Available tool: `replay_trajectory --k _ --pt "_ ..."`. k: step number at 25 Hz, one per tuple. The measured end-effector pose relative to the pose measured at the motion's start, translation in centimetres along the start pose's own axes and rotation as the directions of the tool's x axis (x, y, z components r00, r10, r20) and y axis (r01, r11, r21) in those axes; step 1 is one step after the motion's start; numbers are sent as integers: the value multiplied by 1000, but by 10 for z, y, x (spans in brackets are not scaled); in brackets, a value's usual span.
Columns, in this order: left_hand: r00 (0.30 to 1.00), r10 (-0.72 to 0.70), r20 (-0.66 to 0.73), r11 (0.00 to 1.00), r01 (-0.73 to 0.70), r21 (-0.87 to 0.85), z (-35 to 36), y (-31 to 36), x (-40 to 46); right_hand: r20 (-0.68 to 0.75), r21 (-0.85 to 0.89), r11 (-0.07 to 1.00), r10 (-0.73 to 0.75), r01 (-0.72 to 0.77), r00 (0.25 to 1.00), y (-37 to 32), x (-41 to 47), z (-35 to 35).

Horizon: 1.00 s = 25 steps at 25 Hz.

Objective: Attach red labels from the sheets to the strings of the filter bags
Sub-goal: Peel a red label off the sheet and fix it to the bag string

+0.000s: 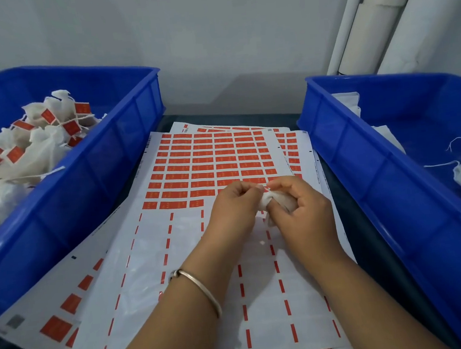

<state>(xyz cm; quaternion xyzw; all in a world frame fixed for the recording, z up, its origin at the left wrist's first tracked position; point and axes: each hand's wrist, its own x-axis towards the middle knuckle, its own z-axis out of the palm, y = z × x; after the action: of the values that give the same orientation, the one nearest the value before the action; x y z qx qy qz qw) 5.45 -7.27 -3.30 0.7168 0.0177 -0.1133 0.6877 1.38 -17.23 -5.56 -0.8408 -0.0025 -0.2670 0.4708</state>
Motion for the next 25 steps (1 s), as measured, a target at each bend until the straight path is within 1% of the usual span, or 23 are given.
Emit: replay_trajectory --k 2,5,7,10,12,14,15,17,19,20,21,23,24,25 --pt "999 -39 15 999 39 -22 0 0 0 -30 -17 1000 -4 4 1000 3 1 0" --pt "999 -32 43 999 32 -6 3 -4 -1 -77 -31 999 7 -9 997 8 6 -2" --pt "999 -35 41 999 36 -18 5 -5 -1 -61 -53 998 33 -36 998 10 8 -3" --pt "999 -33 38 995 36 -97 3 -2 0 -14 -57 994 89 -90 996 11 10 -3" --pt "996 4 92 984 12 -176 2 0 -2 -15 -24 987 158 -158 987 9 12 -4" --pt "986 68 152 984 -41 -174 2 -1 -2 -5 0 976 217 -217 976 8 14 -4" --pt "983 100 156 985 -76 -152 2 -1 -2 15 30 968 248 -248 969 7 14 -4" --pt "985 147 92 985 -137 -110 1 0 -1 81 149 931 324 -333 943 5 14 -3" --pt "988 157 -6 984 -157 -87 -3 1 0 168 244 868 401 -432 901 6 14 -2" --pt "987 157 -35 984 -159 -83 -4 0 2 221 321 815 432 -483 874 6 15 -3" --pt "986 163 -42 983 -166 -74 -4 -2 3 287 421 732 453 -536 844 6 16 -4" --pt "981 192 -20 981 -192 -11 -2 -4 2 413 594 522 455 -612 789 7 17 -7" --pt "977 214 -8 976 -214 34 0 -5 1 455 637 442 446 -631 771 8 17 -9" --pt "970 243 2 967 -243 80 0 -6 1 485 656 391 437 -645 758 8 17 -10"
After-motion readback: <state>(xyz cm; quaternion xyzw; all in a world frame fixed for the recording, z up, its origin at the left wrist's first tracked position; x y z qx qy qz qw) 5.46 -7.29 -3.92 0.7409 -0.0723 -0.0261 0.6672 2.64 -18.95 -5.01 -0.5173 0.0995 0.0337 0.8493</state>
